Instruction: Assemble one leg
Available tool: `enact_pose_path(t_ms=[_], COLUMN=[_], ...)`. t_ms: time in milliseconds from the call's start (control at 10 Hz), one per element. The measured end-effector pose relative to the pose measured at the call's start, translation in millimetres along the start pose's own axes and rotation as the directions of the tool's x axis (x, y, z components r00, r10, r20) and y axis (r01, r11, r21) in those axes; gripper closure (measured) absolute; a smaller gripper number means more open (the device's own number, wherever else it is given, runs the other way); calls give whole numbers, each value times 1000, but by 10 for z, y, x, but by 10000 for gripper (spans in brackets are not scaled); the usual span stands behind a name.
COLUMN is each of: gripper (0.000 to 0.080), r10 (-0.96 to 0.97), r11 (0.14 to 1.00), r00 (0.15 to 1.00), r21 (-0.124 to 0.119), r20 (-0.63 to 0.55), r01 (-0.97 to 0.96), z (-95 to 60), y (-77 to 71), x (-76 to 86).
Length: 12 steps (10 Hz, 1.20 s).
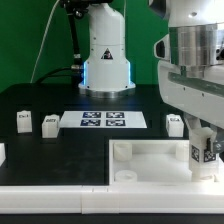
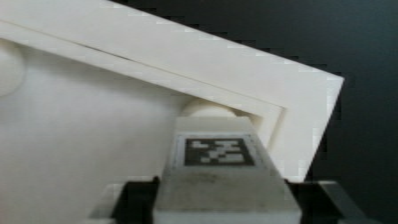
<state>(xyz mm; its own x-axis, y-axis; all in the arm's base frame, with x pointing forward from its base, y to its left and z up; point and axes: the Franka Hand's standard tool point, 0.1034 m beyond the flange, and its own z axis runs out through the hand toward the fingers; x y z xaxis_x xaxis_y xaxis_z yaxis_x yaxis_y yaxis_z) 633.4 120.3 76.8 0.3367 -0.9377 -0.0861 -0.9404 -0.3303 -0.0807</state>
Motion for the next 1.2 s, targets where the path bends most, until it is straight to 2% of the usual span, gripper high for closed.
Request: enact_pose_path(t_ms=[200, 300, 500, 700, 800, 1100, 1200], gripper=[192, 192, 153, 150, 150, 150, 150], r10=[-79, -198, -446, -610, -704, -858, -877], r11=[997, 980, 895, 792, 710, 512, 480], r00=[997, 980, 895, 793, 710, 513, 481], r21=[3, 1, -11, -18, -22, -24, -22], r20=[-1, -3, 6, 13, 13, 13, 3], r01=[79, 198, 446, 610, 704, 858, 877], z=[-12, -16, -27, -38, -40, -39, -37], y=[-15, -16, -23, -35, -37, -38, -51], x=[2, 14, -9, -24, -21, -9, -15])
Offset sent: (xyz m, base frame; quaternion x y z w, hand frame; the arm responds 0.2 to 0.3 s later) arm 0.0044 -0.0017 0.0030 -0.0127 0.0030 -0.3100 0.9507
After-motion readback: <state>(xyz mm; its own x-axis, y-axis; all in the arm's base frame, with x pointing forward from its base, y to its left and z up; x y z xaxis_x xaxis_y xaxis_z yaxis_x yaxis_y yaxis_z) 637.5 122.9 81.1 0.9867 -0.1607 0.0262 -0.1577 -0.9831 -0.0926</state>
